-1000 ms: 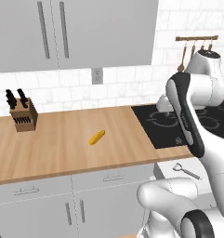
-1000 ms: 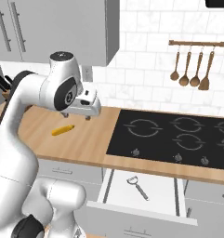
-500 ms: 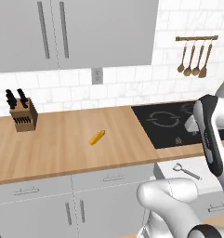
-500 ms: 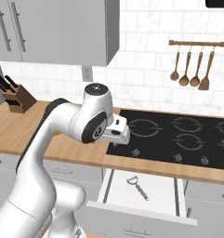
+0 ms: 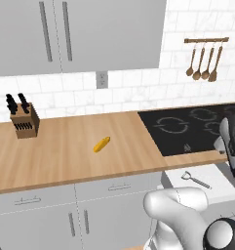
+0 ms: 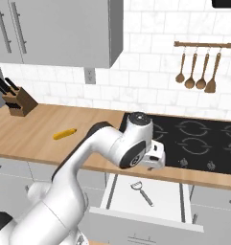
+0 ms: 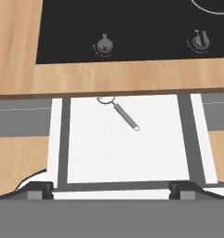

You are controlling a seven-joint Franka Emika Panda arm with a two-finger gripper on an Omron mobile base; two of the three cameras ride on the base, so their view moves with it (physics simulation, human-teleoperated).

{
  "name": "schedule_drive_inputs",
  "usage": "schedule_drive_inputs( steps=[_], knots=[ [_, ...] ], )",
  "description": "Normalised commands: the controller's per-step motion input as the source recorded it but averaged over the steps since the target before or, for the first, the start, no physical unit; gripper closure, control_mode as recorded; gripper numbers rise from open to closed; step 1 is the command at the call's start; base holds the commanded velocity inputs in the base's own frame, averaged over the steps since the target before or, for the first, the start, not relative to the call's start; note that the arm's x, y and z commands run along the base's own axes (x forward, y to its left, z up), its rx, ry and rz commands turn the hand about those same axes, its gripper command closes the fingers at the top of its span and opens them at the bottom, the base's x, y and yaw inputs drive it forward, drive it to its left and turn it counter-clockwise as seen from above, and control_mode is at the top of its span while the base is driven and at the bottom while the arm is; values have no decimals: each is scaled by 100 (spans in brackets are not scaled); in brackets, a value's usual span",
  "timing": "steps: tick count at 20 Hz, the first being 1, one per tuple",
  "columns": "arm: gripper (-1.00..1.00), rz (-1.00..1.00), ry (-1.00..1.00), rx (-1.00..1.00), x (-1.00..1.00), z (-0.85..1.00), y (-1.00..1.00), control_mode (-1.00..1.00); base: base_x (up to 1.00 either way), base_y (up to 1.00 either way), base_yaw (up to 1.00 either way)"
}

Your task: Pick the peeler from the drawer and place it on the counter.

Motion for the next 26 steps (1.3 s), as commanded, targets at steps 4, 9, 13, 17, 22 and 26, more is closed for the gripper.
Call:
schedule_drive_inputs(
  steps=[4,9,13,17,22,26],
  knots=[
    [-100,1,9,8,10,-48,-41,-100,0,0,0],
    [-100,13,-2,16,26,-32,-7,-100,0,0,0],
    [-100,14,-4,1,9,-78,1,-100,0,0,0],
    [-100,13,3,-1,30,-61,0,-100,0,0,0],
    [-100,2,19,-3,28,-65,-5,-100,0,0,0],
    [-100,0,15,0,0,-56,-35,-100,0,0,0]
  ],
)
